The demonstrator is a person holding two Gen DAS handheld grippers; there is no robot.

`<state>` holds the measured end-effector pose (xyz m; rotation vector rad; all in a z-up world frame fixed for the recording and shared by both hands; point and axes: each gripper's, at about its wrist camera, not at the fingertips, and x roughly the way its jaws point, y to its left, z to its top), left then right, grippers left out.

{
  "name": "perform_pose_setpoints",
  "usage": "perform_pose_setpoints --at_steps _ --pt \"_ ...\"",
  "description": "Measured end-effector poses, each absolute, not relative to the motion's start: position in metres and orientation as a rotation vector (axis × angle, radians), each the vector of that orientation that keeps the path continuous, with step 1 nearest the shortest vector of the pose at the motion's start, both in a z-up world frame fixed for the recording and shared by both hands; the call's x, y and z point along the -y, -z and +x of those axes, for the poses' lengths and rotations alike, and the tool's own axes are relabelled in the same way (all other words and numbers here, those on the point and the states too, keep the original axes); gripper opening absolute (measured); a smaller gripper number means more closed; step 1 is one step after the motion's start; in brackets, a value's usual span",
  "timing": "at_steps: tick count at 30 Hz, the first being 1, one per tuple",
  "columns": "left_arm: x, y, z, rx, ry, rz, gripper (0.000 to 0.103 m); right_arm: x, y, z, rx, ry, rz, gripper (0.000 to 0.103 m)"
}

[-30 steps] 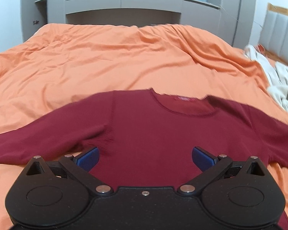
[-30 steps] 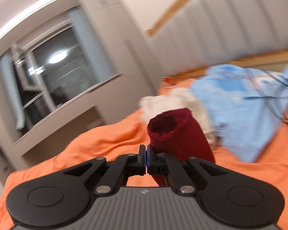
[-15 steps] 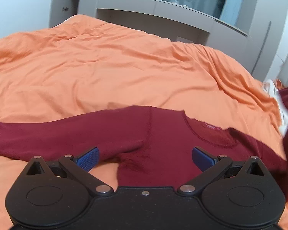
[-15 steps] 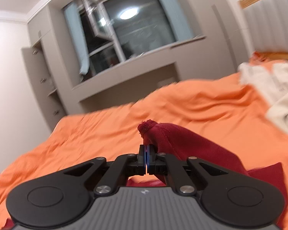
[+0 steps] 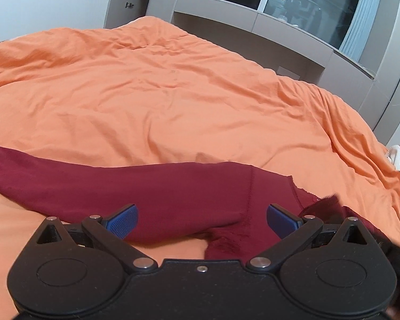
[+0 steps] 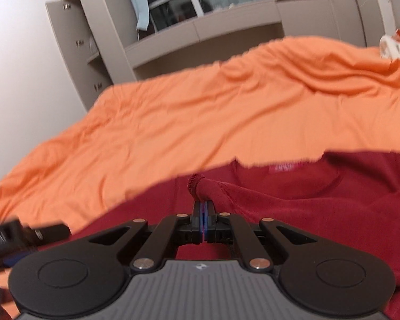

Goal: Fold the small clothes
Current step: 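Carry the held sleeve across the sweater body and lay it down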

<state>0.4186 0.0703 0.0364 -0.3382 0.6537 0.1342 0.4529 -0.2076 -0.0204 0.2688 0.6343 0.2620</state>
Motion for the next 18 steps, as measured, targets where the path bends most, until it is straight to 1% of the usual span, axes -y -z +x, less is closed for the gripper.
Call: perform_pose_setpoints --at_steps 5,6,7,8,10,11,12,13,15,16,18 --pt "-0.07 -0.034 0.42 -0.663 -0.133 -0.335 0.102 0.195 0.039 0.456 -0.719 -0.302 0.244 0.004" --pt "-0.069 -0.034 0.42 -0.665 -0.13 -0.334 0.102 0.195 0.041 0.453 -0.728 -0.309 0.238 0.007" --pt "-0.068 -0.034 0.42 -0.666 -0.128 -0.332 0.102 0.195 0.041 0.453 -0.737 -0.313 0.235 0.016" --pt "-0.067 -0.033 0.42 -0.667 -0.126 -0.329 0.102 0.196 0.041 0.452 -0.743 -0.32 0.237 0.022" --pt "-0.064 -0.032 0.42 -0.672 -0.121 -0.321 0.102 0.201 0.04 0.448 -0.749 -0.344 0.247 0.046" --pt "-0.062 -0.031 0.421 -0.674 -0.117 -0.317 0.102 0.204 0.037 0.447 -0.753 -0.357 0.244 0.05" --pt "-0.061 -0.03 0.422 -0.677 -0.113 -0.314 0.102 0.207 0.035 0.443 -0.755 -0.37 0.232 0.059" --pt "-0.059 -0.029 0.423 -0.68 -0.109 -0.311 0.102 0.211 0.032 0.438 -0.756 -0.378 0.215 0.07" --pt "-0.055 -0.028 0.425 -0.684 -0.097 -0.307 0.102 0.223 0.025 0.426 -0.751 -0.399 0.182 0.081" --pt "-0.052 -0.027 0.427 -0.687 -0.091 -0.305 0.102 0.231 0.021 0.419 -0.748 -0.411 0.171 0.083" --pt "-0.045 -0.025 0.43 -0.692 -0.065 -0.306 0.102 0.251 0.014 0.403 -0.744 -0.414 0.141 0.091"
